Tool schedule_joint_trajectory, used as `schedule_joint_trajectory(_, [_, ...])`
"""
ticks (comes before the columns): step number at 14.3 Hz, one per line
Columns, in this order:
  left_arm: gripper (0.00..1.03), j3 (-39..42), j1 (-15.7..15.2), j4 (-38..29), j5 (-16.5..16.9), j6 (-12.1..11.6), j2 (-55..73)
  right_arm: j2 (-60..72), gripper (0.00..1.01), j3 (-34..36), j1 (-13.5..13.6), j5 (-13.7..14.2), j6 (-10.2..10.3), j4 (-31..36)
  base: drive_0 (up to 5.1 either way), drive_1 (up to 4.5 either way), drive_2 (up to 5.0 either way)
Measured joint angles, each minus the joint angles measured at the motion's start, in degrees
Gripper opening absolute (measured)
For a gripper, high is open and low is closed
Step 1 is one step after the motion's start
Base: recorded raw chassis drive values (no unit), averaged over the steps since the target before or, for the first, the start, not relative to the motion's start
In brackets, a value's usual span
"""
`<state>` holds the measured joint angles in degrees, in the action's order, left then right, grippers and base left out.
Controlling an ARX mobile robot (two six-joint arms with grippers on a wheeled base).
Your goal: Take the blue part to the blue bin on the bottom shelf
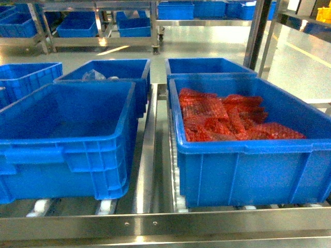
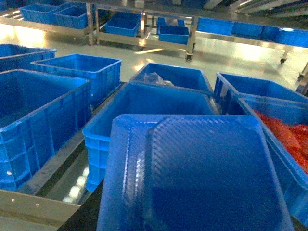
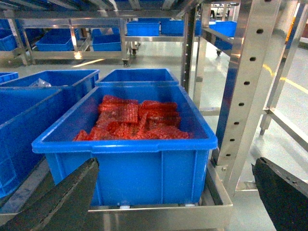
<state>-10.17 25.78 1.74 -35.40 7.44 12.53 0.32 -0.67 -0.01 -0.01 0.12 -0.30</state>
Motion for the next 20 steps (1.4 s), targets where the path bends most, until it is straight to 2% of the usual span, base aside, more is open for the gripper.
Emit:
schedule_joint_trajectory(17, [0.43,0.0,0.0,0.13,0.02,-0.09,-0.04,0.0,0.98,0.0,0.0,0.02,0.02,-0.04,0.0,0.0,0.0])
schedule_joint_trajectory(20, [0.43,0.0,0.0,0.09,0.02,-0.09,0.0,0.0,0.98,0.0,0.0,0.02,0.02,0.13,0.1,4.26,-4.1])
